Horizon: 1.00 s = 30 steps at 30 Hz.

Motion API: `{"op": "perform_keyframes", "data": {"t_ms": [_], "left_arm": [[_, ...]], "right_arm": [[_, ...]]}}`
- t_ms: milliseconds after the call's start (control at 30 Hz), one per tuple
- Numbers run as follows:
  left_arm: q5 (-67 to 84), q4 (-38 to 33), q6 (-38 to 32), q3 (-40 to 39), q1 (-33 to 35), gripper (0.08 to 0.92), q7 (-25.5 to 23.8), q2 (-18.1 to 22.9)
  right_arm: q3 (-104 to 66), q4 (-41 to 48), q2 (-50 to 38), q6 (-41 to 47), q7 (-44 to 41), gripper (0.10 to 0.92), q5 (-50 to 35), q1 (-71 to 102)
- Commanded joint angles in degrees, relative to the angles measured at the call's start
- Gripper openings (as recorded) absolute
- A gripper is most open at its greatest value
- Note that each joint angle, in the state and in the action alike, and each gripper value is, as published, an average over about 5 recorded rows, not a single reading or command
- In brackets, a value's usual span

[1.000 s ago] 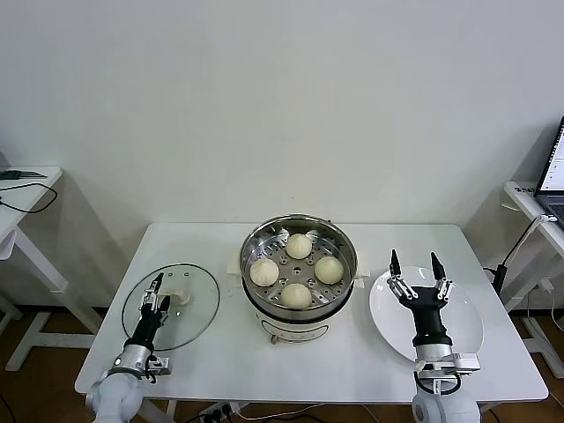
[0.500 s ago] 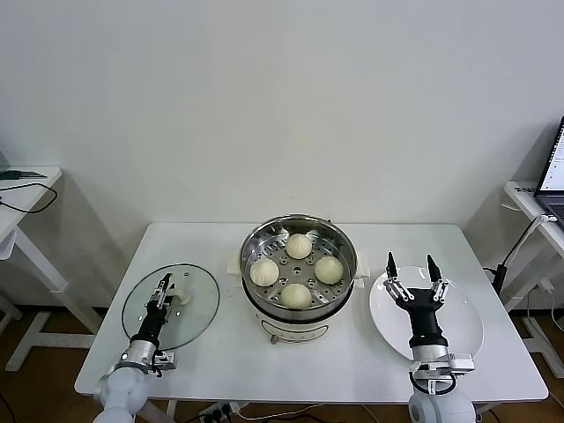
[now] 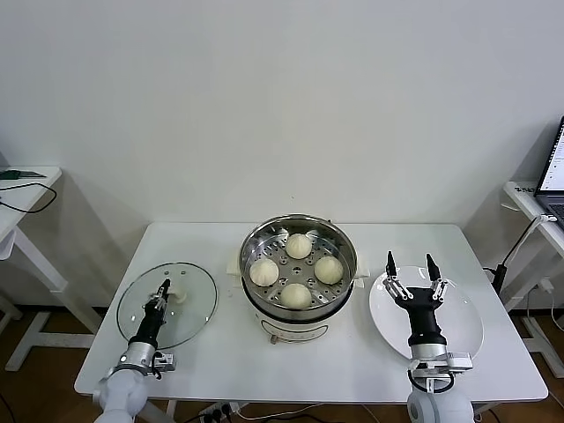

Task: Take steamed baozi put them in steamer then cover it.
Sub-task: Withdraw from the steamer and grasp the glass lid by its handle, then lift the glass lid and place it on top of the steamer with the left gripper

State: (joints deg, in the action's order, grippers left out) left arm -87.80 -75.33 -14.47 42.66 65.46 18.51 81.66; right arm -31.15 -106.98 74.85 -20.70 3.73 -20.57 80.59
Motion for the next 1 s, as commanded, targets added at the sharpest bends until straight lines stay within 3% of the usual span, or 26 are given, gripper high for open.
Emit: {"op": "perform_keyframes", "data": {"t_ms": [33, 167, 367, 500, 733, 1000], "left_arm": [[0.0, -15.1, 1.6, 2.1, 4.9, 0.187, -0.4, -0.5], [4.0, -24.8, 3.9, 3.4, 9.4, 0.187, -3.4, -2.0], [18.5, -41.0, 13.6, 1.7, 17.1, 0.187, -13.4, -7.1], [21.6, -48.2, 20.7, -2.0, 18.7, 0.187, -19.1, -10.4], [20.5, -51.9, 32.0, -14.2, 14.6, 0.187, -25.3, -14.0], [14.5, -48.9, 38.7, -28.9, 2.9, 0.187, -29.8, -14.9]], "right_arm": [[0.1, 0.2, 0.0, -0.1, 0.0, 0.823, 0.0, -0.1], [0.2, 0.0, 0.0, 0.0, 0.0, 0.823, 0.0, -0.2], [-0.1, -0.7, -0.2, 0.2, 0.0, 0.823, -0.1, -0.2], [-0.3, -1.0, -0.3, 0.2, 0.0, 0.823, -0.2, -0.1], [-1.0, -1.5, -0.2, 0.1, 0.0, 0.823, -0.2, 0.8], [-2.9, -1.8, 0.0, 0.4, 0.0, 0.823, -0.2, 1.6]]}}
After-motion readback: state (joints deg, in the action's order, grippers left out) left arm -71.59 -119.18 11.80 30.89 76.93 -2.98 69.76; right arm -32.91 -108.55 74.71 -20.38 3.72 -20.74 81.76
